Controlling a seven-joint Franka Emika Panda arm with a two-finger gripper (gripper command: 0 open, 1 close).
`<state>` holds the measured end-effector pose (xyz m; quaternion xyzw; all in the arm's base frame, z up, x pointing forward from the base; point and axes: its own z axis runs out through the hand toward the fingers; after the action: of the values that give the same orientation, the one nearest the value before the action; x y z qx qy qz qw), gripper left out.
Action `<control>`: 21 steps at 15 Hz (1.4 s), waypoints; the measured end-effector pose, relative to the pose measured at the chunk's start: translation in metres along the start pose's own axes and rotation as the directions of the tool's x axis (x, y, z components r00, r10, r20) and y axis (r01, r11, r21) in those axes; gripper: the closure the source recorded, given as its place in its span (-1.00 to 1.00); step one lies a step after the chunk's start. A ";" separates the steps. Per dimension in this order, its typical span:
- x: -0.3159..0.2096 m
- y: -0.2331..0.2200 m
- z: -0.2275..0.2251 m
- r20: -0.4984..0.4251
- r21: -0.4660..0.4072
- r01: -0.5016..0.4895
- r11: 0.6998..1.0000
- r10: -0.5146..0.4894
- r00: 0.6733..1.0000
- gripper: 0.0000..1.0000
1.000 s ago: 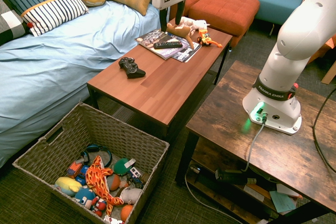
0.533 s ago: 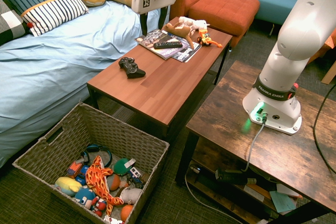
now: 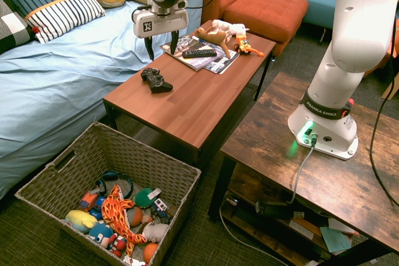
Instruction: Put the gamepad in the basket
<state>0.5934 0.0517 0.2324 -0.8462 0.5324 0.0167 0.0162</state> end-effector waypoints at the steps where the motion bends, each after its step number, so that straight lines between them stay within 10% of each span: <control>1: 0.002 -0.006 0.010 -0.003 -0.008 -0.009 1.000 0.009 1.000 -1.00; 15: 0.028 -0.053 0.116 -0.009 -0.116 -0.073 0.991 0.072 0.997 -1.00; 16: 0.028 -0.053 0.118 -0.008 -0.120 -0.074 0.990 0.074 0.997 1.00; 21: 0.029 -0.051 0.126 -0.002 -0.132 -0.079 0.988 0.079 0.997 1.00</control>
<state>0.6509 0.0537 0.1055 -0.8236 0.5632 0.0541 -0.0396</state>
